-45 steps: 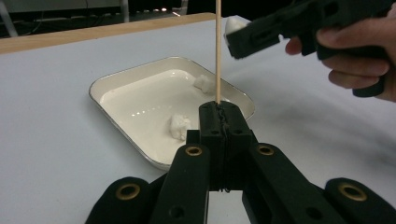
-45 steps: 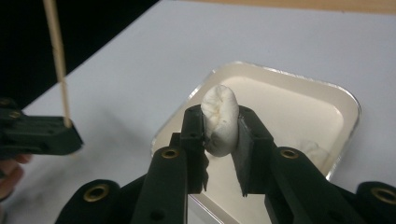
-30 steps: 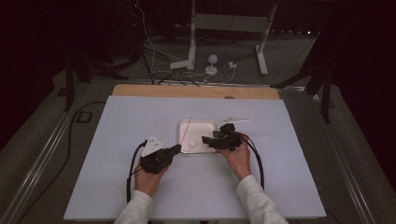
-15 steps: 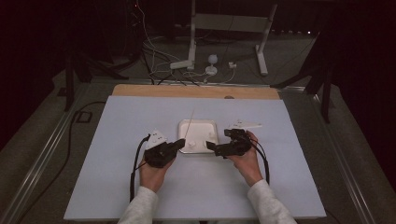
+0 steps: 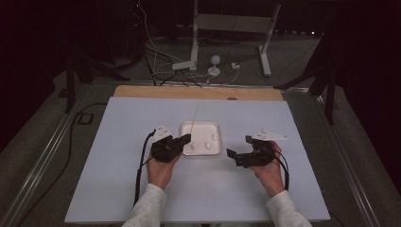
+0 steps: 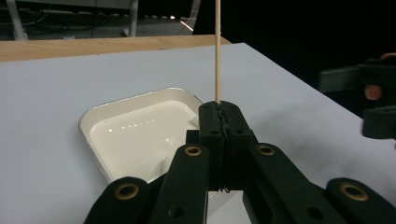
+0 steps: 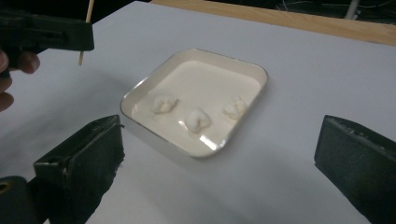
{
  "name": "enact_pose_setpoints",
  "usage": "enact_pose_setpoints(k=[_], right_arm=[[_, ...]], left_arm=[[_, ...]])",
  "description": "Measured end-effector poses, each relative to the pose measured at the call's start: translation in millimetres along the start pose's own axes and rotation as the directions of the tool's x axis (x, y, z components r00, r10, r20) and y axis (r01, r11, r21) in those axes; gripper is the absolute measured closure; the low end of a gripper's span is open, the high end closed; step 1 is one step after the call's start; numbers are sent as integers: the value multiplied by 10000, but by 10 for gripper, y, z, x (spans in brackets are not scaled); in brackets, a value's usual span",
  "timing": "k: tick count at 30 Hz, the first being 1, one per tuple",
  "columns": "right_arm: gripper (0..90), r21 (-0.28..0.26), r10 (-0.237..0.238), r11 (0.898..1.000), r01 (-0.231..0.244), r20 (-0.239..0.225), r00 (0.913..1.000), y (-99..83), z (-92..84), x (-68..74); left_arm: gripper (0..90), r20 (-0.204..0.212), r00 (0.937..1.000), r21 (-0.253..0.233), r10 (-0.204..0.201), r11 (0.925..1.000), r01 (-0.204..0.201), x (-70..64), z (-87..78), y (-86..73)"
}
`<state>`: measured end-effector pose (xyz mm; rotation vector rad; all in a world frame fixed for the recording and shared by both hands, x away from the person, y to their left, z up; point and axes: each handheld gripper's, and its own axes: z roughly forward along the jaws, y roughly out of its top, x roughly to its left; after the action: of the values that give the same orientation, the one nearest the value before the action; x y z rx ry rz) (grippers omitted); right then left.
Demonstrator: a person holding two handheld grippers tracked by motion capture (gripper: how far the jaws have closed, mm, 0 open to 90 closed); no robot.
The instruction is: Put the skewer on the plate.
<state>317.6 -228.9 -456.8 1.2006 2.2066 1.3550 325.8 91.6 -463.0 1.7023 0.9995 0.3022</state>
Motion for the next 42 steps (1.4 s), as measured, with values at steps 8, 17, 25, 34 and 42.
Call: enact_pose_setpoints(k=[8, 17, 25, 34, 42], right_arm=[[14, -135, 114, 9998, -112, 138, 9998, -150, -179, -84], [15, -268, 216, 9994, -205, 414, 9989, -257, -297, -150], [15, -341, 92, 9994, -75, 509, 9987, -249, -330, -138], [15, -363, 31, 9993, -11, 558, 9984, -250, -349, -144], [15, -385, 35, 9993, -13, 588, 9983, -250, -352, -145]], left_arm=[[900, -166, 9994, 168, -289, 9994, 292, 15, 116, 7], [900, -419, 9973, 442, -604, 9971, 623, 16, 278, -41], [899, -579, 9944, 782, -882, 9926, 926, -1, 451, -123], [899, -785, 9902, 944, -1154, 9880, 1226, 8, 547, -196], [897, -901, 9837, 1087, -1559, 9802, 1653, -1, 607, -280]])
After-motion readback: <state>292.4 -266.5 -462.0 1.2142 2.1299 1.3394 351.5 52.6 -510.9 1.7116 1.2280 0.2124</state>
